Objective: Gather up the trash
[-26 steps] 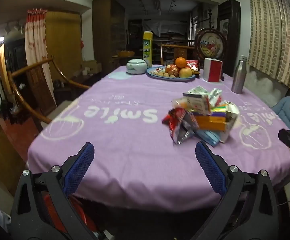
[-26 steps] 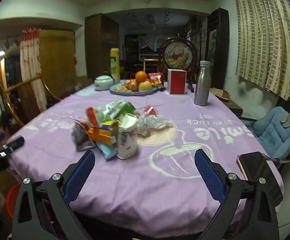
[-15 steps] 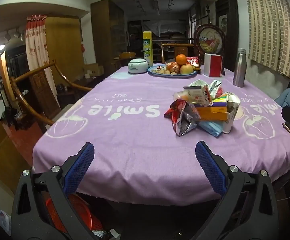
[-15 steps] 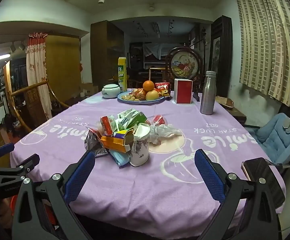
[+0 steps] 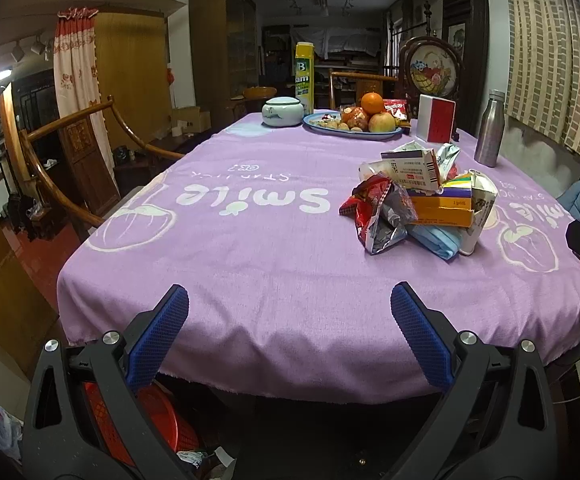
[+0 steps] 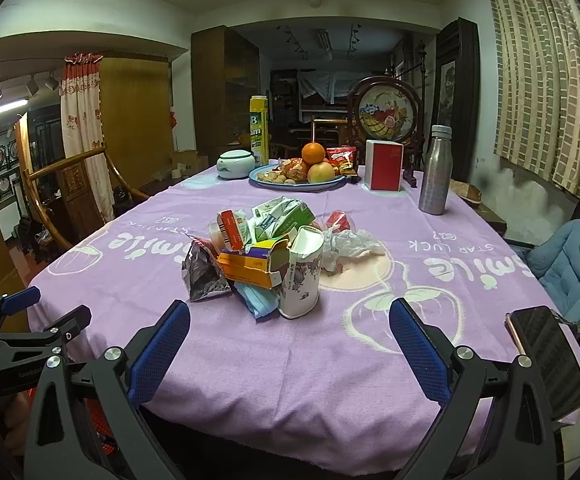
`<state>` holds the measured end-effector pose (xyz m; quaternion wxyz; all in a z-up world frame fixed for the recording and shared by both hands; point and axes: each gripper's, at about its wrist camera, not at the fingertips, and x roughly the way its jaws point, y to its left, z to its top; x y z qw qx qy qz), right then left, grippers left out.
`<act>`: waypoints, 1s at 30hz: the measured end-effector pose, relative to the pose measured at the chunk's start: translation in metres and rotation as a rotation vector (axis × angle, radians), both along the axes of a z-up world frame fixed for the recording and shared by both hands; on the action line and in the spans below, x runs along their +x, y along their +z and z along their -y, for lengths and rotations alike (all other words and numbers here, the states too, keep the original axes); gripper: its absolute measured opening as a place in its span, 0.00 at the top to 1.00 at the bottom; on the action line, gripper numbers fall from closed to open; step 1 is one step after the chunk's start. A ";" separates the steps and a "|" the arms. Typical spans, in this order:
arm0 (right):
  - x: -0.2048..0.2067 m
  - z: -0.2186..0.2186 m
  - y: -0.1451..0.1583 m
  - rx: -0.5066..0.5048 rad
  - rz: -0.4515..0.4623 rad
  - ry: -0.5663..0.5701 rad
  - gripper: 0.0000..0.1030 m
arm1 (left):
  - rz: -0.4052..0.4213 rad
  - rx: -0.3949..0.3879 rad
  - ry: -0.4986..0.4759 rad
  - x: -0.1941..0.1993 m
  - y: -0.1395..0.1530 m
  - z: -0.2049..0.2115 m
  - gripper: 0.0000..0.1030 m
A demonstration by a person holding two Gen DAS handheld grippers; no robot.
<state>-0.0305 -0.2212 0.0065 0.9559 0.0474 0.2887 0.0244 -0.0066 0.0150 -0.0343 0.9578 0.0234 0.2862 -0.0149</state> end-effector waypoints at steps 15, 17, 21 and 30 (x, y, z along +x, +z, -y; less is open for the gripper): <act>0.000 -0.003 -0.002 0.006 -0.011 0.023 0.05 | -0.003 0.019 0.009 0.000 0.000 0.002 0.06; 0.000 -0.003 -0.003 0.003 -0.013 0.024 0.05 | -0.006 0.018 0.010 0.000 0.000 0.002 0.06; 0.001 -0.004 -0.003 0.003 -0.016 0.025 0.05 | -0.008 0.018 0.014 0.000 0.000 0.001 0.06; 0.001 -0.004 -0.003 0.003 -0.016 0.026 0.05 | -0.010 0.019 0.012 0.000 -0.001 0.000 0.06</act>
